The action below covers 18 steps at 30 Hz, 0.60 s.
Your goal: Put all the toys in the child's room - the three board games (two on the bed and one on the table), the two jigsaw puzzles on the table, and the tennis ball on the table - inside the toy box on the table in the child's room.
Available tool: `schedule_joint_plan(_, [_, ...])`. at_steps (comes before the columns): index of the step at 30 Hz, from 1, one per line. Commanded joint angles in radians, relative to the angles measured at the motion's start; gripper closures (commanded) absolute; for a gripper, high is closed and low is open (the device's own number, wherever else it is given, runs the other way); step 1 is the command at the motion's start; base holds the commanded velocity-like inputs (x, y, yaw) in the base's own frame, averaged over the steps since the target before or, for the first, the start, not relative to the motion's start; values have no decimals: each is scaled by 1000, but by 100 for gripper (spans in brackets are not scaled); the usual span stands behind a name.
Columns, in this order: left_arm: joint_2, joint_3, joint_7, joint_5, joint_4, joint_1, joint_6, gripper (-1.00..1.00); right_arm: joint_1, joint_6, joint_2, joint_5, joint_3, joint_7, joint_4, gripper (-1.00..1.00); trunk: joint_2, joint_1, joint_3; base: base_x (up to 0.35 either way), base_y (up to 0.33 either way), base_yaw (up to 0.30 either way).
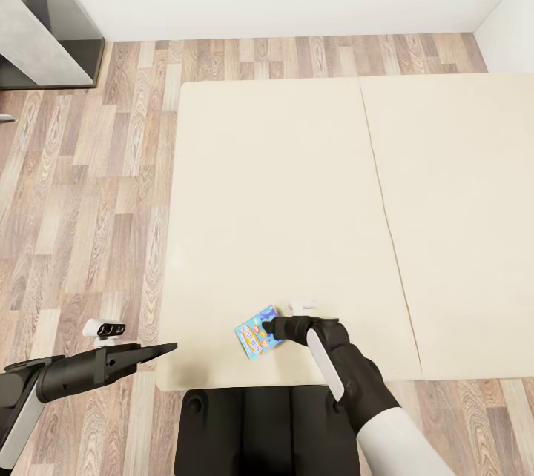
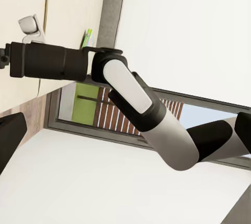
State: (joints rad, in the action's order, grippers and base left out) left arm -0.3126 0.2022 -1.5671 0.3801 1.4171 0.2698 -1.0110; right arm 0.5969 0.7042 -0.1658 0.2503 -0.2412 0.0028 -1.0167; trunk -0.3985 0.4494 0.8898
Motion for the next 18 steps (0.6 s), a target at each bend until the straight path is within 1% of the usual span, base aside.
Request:
schedule_joint_plan(1, [0,0,-4,0,0,0,-11,-100,0,4,0,1,-1,1,-1,-100,-2,1,1,0,0,0])
schedule_joint_plan(13, [0,0,-4,-1,0,0,-11,-100,0,-3,8,3,-5,2,-1,-100,-2,1,1,0,0,0])
schedule_joint_plan(18, [0,0,-4,-1,0,0,-9,-100,0,-4,7,2,-4,2,-1,-100,-2,1,3,0,0,0])
